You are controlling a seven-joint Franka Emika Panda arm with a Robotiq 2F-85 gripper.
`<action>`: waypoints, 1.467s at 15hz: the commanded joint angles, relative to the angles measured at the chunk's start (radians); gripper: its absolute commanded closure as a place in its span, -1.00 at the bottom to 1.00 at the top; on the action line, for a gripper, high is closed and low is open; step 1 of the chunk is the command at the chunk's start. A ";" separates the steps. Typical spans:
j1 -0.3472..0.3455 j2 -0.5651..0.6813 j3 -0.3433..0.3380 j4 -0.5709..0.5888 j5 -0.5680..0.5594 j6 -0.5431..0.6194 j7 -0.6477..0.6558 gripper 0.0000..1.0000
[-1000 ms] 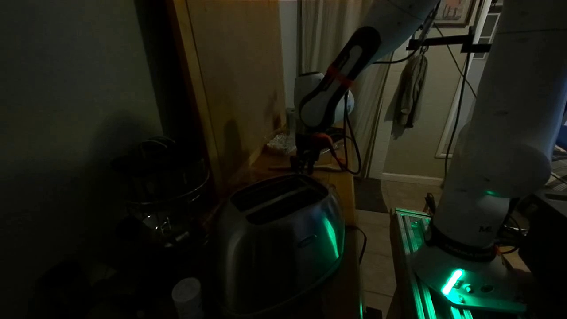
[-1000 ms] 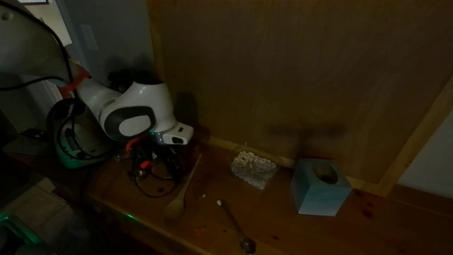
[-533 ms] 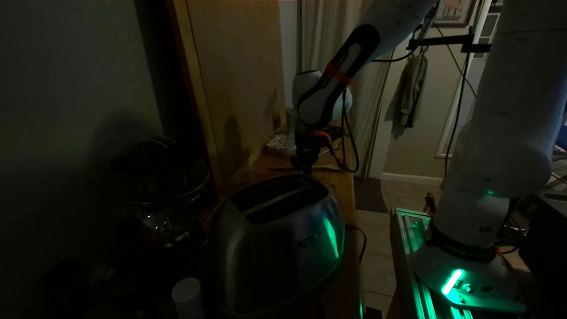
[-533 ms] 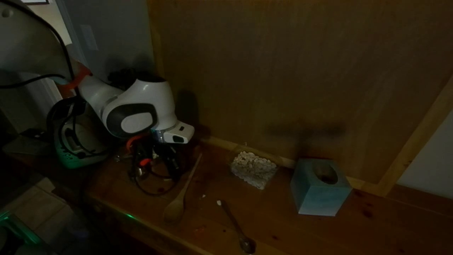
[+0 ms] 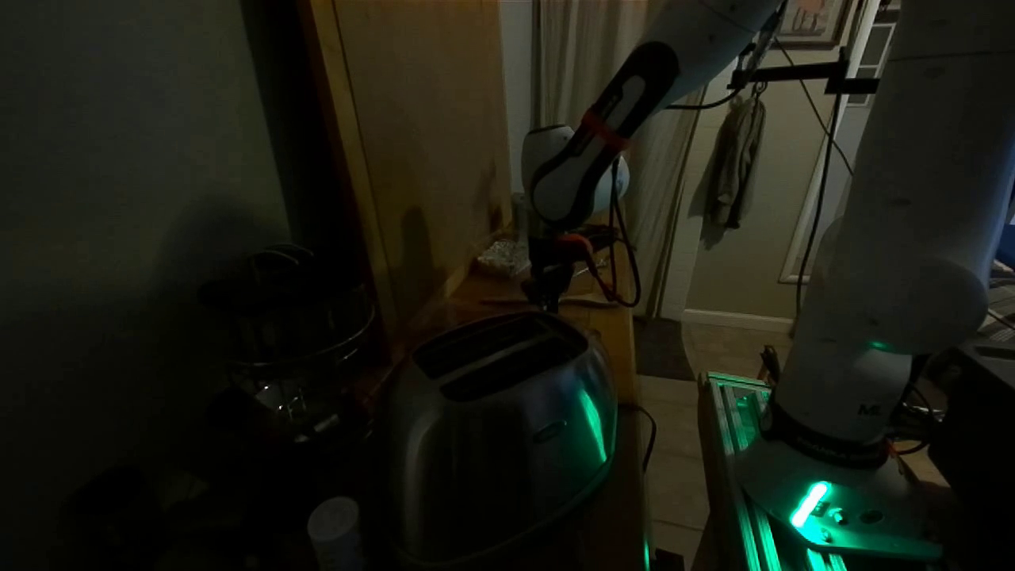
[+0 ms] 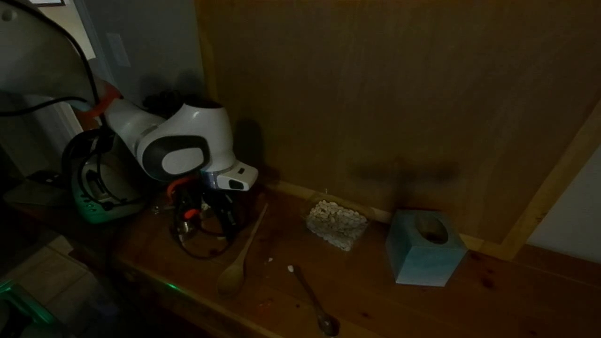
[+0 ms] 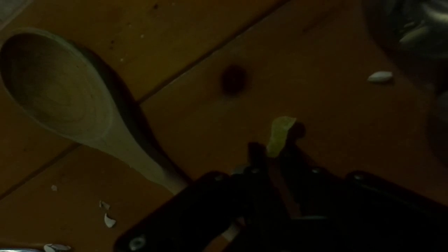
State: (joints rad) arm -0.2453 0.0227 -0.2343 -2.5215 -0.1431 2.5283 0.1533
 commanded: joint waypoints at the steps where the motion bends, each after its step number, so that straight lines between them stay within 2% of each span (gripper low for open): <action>1: 0.007 0.014 -0.003 0.018 -0.019 -0.034 0.038 0.95; 7: 0.005 -0.001 -0.005 0.020 -0.037 -0.035 0.050 0.92; 11: -0.006 -0.047 -0.018 0.017 -0.088 -0.093 0.046 0.89; 16: -0.039 -0.091 -0.043 0.030 -0.166 -0.151 0.077 0.89; 18: -0.056 -0.093 -0.052 0.041 -0.181 -0.168 0.077 0.83; 22: -0.085 -0.079 -0.071 0.056 -0.190 -0.179 0.078 0.87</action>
State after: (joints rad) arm -0.3121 -0.0613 -0.2980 -2.4841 -0.2988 2.3795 0.2028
